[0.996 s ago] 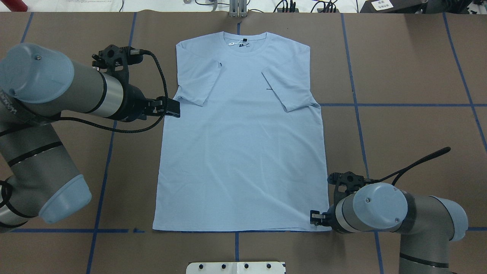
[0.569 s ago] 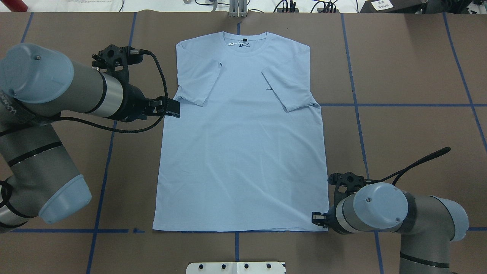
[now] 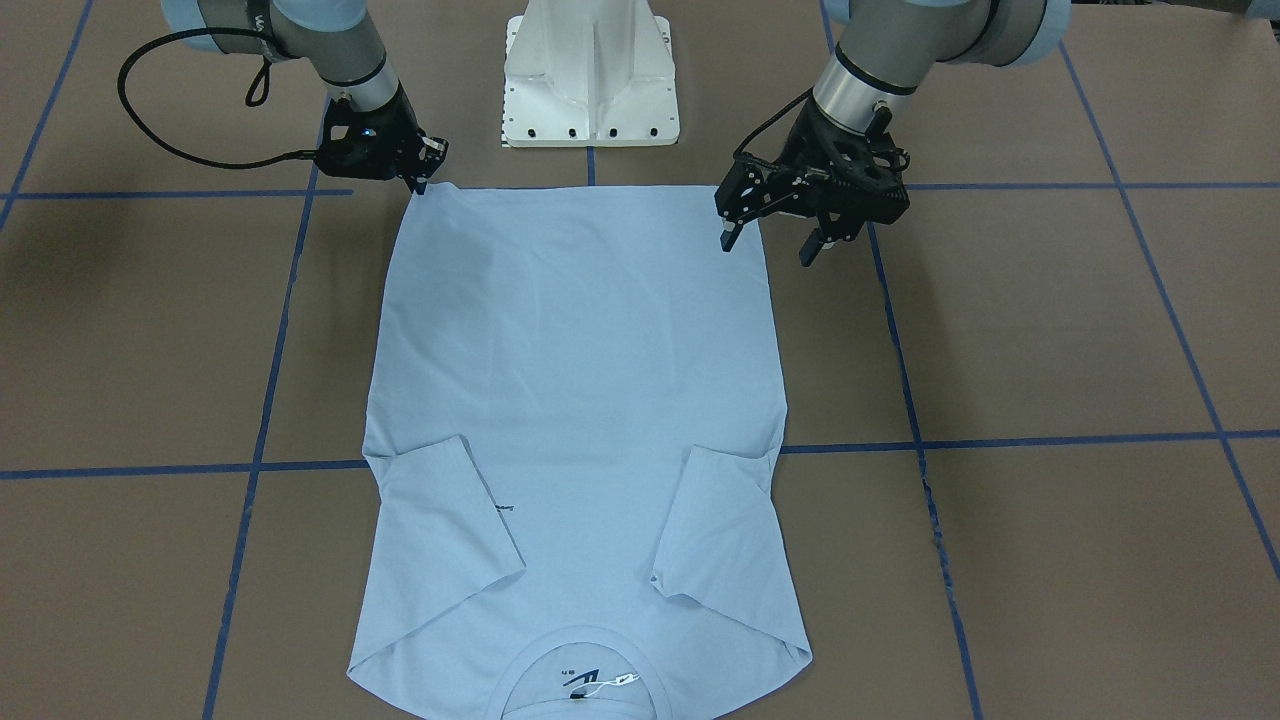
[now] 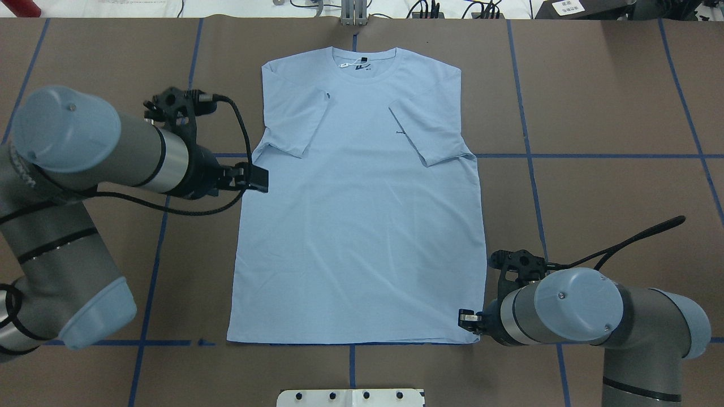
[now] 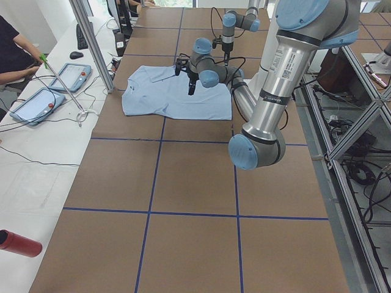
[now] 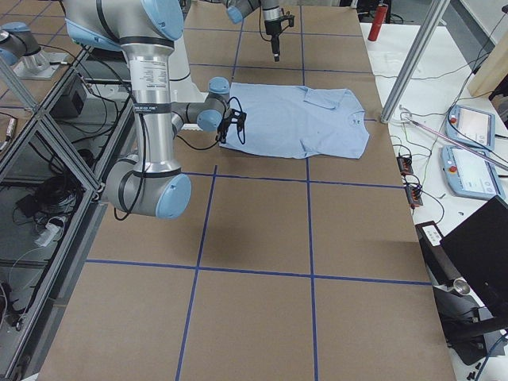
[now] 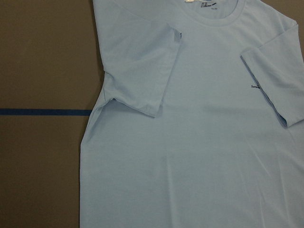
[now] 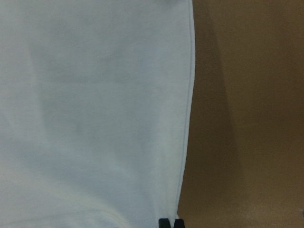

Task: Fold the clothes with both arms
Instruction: 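Move both grippers to the shirt's hem corners nearest the robot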

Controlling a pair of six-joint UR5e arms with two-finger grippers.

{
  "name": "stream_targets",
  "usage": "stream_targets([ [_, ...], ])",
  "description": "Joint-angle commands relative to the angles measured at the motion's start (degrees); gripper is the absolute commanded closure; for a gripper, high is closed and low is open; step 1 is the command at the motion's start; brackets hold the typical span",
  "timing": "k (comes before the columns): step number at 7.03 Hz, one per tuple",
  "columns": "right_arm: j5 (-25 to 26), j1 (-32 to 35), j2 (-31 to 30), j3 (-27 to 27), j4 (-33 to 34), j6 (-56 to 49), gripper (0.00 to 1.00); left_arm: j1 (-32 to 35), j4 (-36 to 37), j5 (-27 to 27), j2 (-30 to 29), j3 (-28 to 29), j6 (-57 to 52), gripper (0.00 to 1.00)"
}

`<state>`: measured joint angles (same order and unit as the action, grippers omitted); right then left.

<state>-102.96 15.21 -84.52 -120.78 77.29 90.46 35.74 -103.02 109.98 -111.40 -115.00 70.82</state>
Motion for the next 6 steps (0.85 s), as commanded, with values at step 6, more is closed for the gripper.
stream_targets([
  [6,-0.4,3.1,0.1,-4.5,-0.1,0.2,1.0,-24.5,2.6,-14.4,9.5,-1.4,28.5,0.01],
])
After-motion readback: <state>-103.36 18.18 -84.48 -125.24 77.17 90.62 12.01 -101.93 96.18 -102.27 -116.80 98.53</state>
